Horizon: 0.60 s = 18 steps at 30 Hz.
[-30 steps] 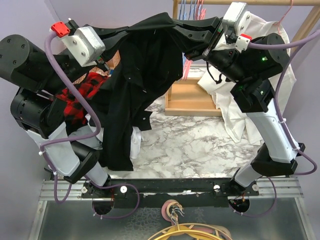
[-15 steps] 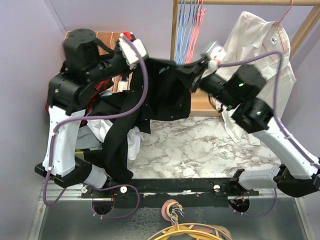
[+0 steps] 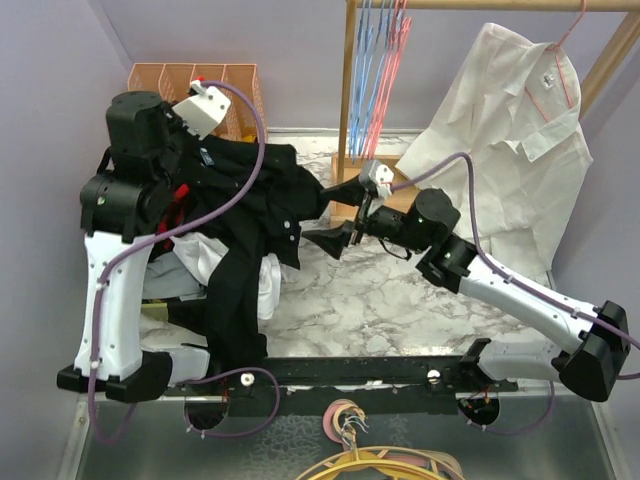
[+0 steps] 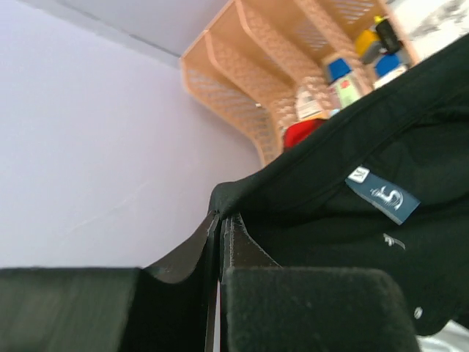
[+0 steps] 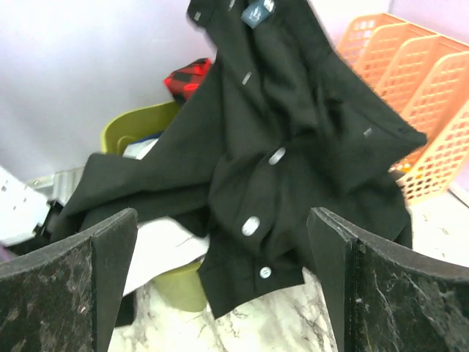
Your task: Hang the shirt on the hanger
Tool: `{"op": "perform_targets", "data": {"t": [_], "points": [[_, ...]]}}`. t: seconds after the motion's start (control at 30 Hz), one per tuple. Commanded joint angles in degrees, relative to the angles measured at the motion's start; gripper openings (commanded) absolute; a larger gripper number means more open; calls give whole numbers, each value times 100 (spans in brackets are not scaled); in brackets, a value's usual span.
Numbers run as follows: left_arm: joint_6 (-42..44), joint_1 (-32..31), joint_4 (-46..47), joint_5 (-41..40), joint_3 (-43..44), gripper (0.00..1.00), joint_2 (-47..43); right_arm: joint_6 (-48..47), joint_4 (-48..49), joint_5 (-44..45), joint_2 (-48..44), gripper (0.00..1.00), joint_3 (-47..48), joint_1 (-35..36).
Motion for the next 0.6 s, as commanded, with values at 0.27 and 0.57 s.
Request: {"op": "perform_targets", "data": {"t": [0.27,0.57], "points": [[477,-96,-32,-816,226,0,-942,598,3509,79,117,96,-2053,-1040],[446,-328,-402,-299,710,0,-1111,1364,4924,-815,1987,89,-1379,-1476]]}}
